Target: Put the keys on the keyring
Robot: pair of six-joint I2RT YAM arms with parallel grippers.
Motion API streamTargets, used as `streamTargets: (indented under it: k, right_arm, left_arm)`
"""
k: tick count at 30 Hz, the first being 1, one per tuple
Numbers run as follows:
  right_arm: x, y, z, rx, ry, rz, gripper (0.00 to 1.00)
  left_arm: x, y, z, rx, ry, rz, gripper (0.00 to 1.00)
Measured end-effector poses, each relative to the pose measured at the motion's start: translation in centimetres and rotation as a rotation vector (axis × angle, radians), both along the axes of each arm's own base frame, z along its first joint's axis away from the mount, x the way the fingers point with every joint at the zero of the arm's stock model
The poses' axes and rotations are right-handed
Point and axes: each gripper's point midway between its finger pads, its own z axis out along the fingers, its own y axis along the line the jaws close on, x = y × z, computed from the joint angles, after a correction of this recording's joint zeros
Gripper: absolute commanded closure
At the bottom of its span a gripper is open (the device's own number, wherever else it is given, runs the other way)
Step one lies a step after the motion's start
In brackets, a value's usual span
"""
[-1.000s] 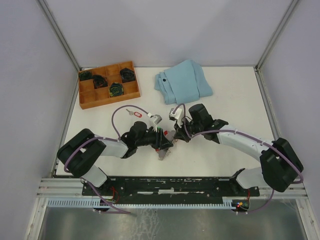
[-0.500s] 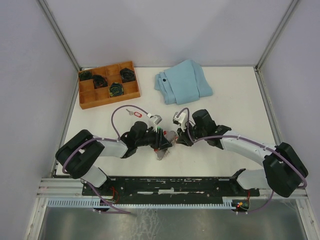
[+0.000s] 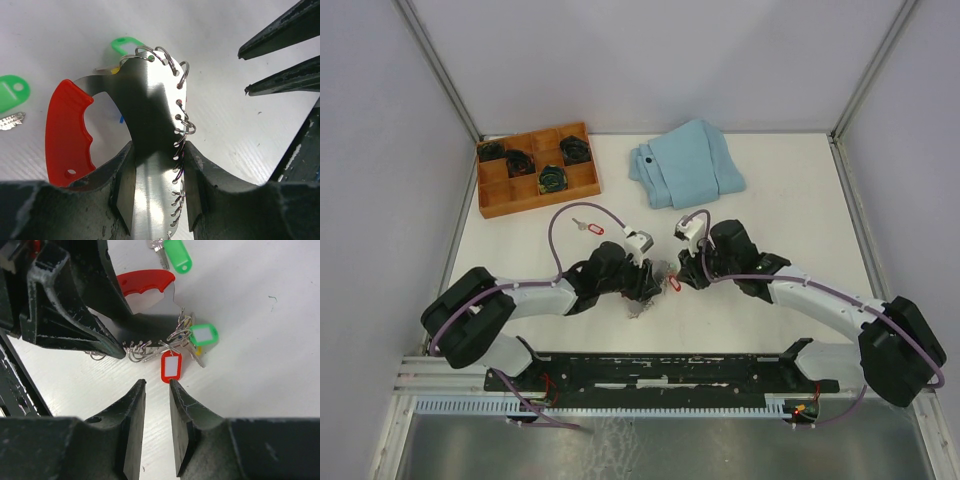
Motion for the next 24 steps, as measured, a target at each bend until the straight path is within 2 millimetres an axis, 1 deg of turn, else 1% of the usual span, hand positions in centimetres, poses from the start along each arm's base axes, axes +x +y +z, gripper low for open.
streamTargets:
  k: [6, 9, 12, 16, 18, 21, 24]
  right_arm:
    - [0.8, 1.1, -0.9, 0.051, 0.08, -0.09, 0.58]
    - [1.2, 1.7, -1.1, 0.098, 0.103, -0.148, 0.58]
    - [1.3, 1.8, -1.4, 0.131, 0.118, -0.204, 0.58]
    - [1.6, 1.1, -2.0, 0.15, 0.116, -0.277, 0.57]
    - [1.4, 0.5, -2.2, 0.162, 0.105, -0.306, 0.57]
    - [1.0, -0.4, -1.7, 0.199, 0.069, -0.33, 0.57]
    - [0.7, -0.8, -0.8, 0.253, 0.023, -0.336, 0.59]
  left_arm:
    - [0.0, 0.3, -0.4, 0.059, -0.026, 0.005, 0.78]
    - [0.0, 0.2, -0.5, 0.086, -0.046, 0.006, 0.79]
    - [0.2, 0.0, -0.3, 0.131, -0.087, 0.007, 0.79]
    - [0.6, -0.4, 0.4, 0.217, -0.184, 0.007, 0.8]
    - [0.8, -0.5, 0.8, 0.258, -0.234, 0.012, 0.81]
    - [1.3, -0.2, 1.5, 0.355, -0.332, 0.024, 0.81]
    - [1.9, -0.1, 2.7, 0.436, -0.432, 0.031, 0.81]
